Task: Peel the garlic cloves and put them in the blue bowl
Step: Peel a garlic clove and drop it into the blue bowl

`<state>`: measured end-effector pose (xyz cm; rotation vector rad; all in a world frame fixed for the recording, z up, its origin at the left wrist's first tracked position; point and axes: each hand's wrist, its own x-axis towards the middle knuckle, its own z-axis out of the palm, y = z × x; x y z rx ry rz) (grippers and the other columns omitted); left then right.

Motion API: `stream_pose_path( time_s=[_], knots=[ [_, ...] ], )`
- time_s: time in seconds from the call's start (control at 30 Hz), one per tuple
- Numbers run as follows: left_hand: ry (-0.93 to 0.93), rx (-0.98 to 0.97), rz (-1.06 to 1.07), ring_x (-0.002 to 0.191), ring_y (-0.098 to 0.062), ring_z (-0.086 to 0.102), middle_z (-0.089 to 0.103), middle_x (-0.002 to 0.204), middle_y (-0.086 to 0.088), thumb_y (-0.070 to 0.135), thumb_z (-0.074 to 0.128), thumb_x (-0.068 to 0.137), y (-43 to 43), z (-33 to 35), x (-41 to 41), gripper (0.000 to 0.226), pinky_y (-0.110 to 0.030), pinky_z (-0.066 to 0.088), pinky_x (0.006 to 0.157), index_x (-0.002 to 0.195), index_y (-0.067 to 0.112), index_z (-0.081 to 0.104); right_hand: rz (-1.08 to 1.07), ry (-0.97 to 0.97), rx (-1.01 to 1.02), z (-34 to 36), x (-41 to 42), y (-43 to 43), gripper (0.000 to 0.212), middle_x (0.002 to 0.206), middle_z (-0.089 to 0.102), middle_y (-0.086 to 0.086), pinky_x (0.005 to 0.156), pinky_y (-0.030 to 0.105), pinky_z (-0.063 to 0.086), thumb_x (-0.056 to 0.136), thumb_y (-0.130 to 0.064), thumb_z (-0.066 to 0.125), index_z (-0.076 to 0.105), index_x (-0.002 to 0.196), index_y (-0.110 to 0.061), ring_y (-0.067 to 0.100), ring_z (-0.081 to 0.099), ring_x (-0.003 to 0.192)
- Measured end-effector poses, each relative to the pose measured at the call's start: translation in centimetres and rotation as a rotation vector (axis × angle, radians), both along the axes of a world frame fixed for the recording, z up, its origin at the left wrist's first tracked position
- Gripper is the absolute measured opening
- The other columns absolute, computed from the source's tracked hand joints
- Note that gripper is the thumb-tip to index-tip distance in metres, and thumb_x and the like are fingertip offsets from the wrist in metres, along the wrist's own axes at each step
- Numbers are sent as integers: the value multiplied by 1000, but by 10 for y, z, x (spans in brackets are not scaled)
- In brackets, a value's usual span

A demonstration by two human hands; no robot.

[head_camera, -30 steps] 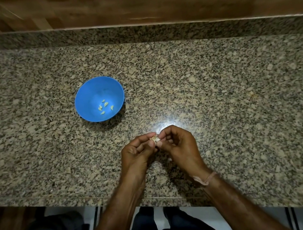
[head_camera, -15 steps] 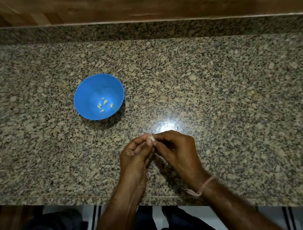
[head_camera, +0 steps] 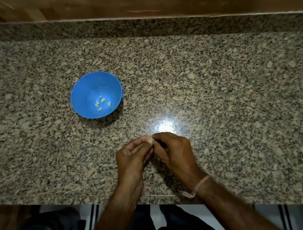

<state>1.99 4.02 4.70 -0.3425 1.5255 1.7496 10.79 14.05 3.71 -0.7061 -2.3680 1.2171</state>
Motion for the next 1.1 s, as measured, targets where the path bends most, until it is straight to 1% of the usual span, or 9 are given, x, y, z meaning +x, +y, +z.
stream_pose_path(
  time_s=[0.2, 0.4, 0.5, 0.67, 0.77, 0.83, 0.93, 1.0, 1.1],
  knots=[
    [-48, 2, -1, 94, -19, 77, 79, 102, -14, 1, 74, 88, -2, -4, -1, 21, -21, 61, 79, 110, 1, 73, 35, -21, -13, -6, 2, 4, 15, 99, 74, -2, 76, 28, 57, 104, -18, 64, 76, 113, -15, 10, 69, 85],
    [-116, 14, -5, 97, -22, 77, 78, 104, -17, 9, 79, 81, -2, -7, -6, 29, -23, 61, 80, 109, 1, 74, -127, 77, -380, -11, 2, -6, 13, 103, 73, -5, 88, 34, 58, 100, -9, 67, 77, 106, -16, 11, 70, 101],
    [-145, 34, -29, 104, -26, 76, 77, 109, -19, 14, 81, 75, -2, -7, -4, 39, -34, 58, 93, 110, 1, 74, -163, 65, -400, -15, -1, -11, 10, 103, 69, -1, 83, 28, 55, 102, -8, 63, 71, 104, -14, 12, 67, 98],
    [-114, -38, -50, 96, -22, 76, 79, 104, -15, 9, 79, 87, -2, -10, -3, 20, -28, 61, 83, 106, 3, 77, -186, 33, -416, -19, -4, -9, 8, 94, 70, -1, 75, 19, 50, 102, -8, 63, 68, 99, -14, 12, 66, 88],
    [147, -177, -138, 87, -21, 76, 80, 91, -11, 11, 81, 87, -4, -8, -6, 16, -27, 59, 78, 101, 7, 77, -221, 35, -486, -17, -1, -4, 5, 91, 74, -3, 75, 19, 54, 99, -10, 67, 71, 98, -13, 11, 70, 85],
    [550, -383, -272, 78, -12, 72, 77, 84, -1, 14, 81, 88, -7, -10, -14, 13, -16, 54, 68, 99, 13, 76, -227, -6, -516, -21, 4, 1, 4, 91, 76, -4, 79, 22, 58, 96, -10, 72, 74, 96, -14, 11, 72, 87],
    [1066, -581, -503, 83, -17, 67, 73, 91, 1, 15, 75, 92, -10, -25, -37, 14, -27, 50, 70, 105, 16, 72, -224, -118, -545, -30, 10, 2, 4, 88, 78, -4, 80, 23, 58, 91, -11, 79, 77, 88, -13, 9, 74, 85],
    [1173, -664, -644, 93, -28, 65, 71, 99, -7, 14, 74, 91, -10, -39, -50, 21, -32, 47, 74, 112, 16, 70, -235, -174, -528, -32, 10, -3, 7, 82, 78, -3, 75, 20, 57, 88, -8, 82, 78, 83, -11, 7, 74, 80],
    [1176, -676, -746, 113, -32, 59, 67, 120, -9, 15, 76, 91, -11, -48, -52, 39, -38, 47, 83, 128, 16, 65, -260, -240, -473, -32, 7, -11, 11, 78, 78, -2, 72, 21, 58, 85, -4, 82, 77, 79, -12, 9, 75, 77]
  ],
)
